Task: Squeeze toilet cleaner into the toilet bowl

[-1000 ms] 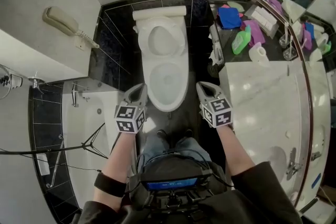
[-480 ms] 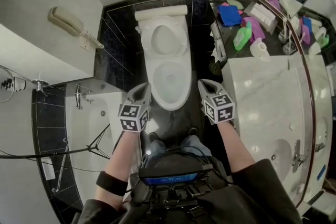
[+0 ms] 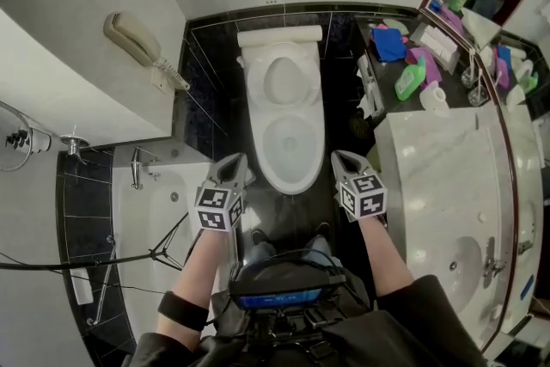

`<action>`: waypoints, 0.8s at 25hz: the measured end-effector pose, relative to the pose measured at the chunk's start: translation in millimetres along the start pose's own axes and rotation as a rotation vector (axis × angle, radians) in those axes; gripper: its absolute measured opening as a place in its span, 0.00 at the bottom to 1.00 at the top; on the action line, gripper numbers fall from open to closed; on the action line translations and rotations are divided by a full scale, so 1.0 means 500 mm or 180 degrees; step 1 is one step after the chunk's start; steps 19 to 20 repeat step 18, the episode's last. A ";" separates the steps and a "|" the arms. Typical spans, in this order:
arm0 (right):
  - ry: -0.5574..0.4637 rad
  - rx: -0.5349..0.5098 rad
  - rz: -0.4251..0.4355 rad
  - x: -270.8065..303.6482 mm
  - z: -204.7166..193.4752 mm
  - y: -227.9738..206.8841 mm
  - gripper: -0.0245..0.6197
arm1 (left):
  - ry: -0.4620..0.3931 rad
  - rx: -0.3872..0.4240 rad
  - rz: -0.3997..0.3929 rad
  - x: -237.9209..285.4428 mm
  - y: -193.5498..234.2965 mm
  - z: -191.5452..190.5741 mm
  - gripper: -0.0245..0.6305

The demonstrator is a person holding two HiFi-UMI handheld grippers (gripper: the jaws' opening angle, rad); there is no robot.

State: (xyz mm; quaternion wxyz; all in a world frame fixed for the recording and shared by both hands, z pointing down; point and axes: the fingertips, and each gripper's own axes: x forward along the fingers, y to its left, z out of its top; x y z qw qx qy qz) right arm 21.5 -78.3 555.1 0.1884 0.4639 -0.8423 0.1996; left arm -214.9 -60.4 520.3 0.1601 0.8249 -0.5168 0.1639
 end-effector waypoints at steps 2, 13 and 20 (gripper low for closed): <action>0.0015 0.0003 0.0007 0.008 0.007 0.016 0.06 | -0.0001 -0.0015 0.0000 -0.005 0.017 -0.004 0.04; 0.0073 -0.0032 0.0051 0.022 0.007 0.044 0.06 | 0.0053 -0.0084 0.0025 -0.022 0.038 -0.033 0.04; 0.0061 -0.0071 0.0054 0.017 0.002 0.035 0.06 | 0.0035 -0.0088 0.0033 -0.024 0.028 -0.035 0.04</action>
